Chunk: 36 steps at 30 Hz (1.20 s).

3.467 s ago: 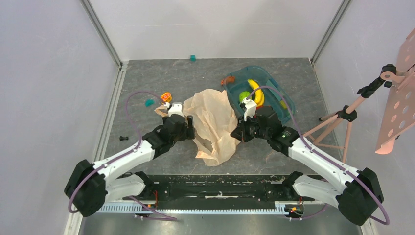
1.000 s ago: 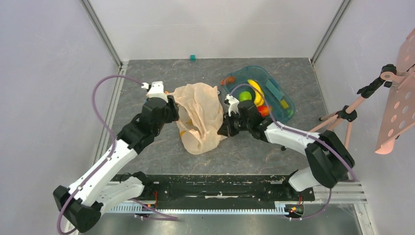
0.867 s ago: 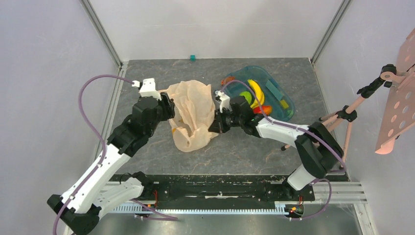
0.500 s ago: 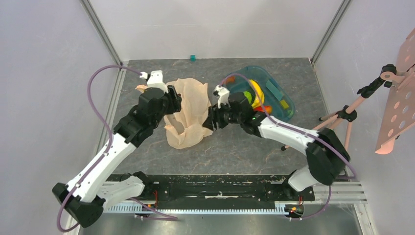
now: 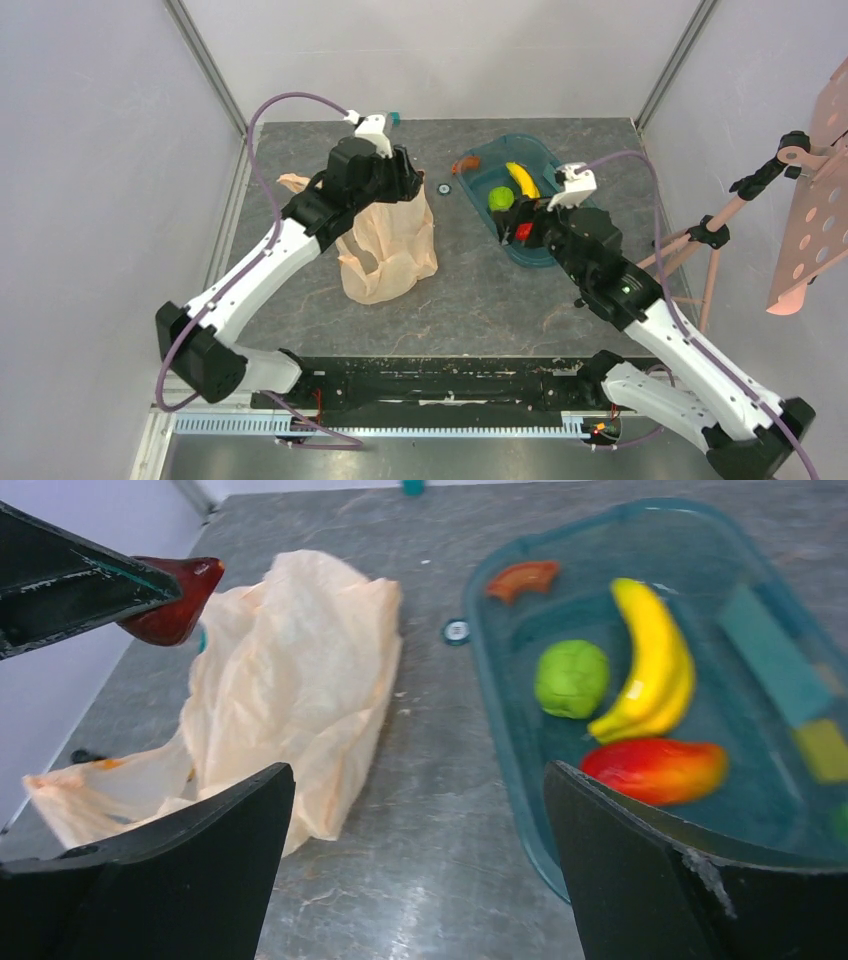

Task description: Take the fake fruits out of the plastic bag

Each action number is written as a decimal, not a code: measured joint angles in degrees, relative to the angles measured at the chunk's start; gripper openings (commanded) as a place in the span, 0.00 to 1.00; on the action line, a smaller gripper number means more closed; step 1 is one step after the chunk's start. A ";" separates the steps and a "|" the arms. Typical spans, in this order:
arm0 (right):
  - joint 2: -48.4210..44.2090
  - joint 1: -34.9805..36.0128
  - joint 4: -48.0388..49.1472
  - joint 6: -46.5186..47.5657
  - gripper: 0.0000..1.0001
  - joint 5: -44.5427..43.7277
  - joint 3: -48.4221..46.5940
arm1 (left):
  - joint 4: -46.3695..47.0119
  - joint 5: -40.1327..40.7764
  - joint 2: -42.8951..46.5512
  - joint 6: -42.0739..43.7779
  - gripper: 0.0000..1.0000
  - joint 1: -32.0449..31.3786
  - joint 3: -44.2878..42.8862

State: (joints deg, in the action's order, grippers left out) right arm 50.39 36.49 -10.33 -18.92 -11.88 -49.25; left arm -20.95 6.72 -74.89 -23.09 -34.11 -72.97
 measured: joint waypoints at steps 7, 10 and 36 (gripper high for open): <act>-6.97 -0.92 -10.82 -0.15 0.98 -10.80 -0.17 | 3.17 -6.69 -13.42 -0.81 0.47 -1.99 -8.35; -7.41 -1.40 -14.64 -0.13 0.98 -12.79 -0.44 | 3.85 -8.09 -20.52 -0.79 0.47 -4.28 -14.29; -12.57 -1.42 -21.70 2.03 0.98 -14.93 -0.44 | 1.27 -4.96 -63.65 7.87 0.58 -7.02 -50.42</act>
State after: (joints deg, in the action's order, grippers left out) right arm 37.82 35.07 -32.03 -16.88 -26.81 -49.69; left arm -19.68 1.76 -138.54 -15.22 -41.12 -123.39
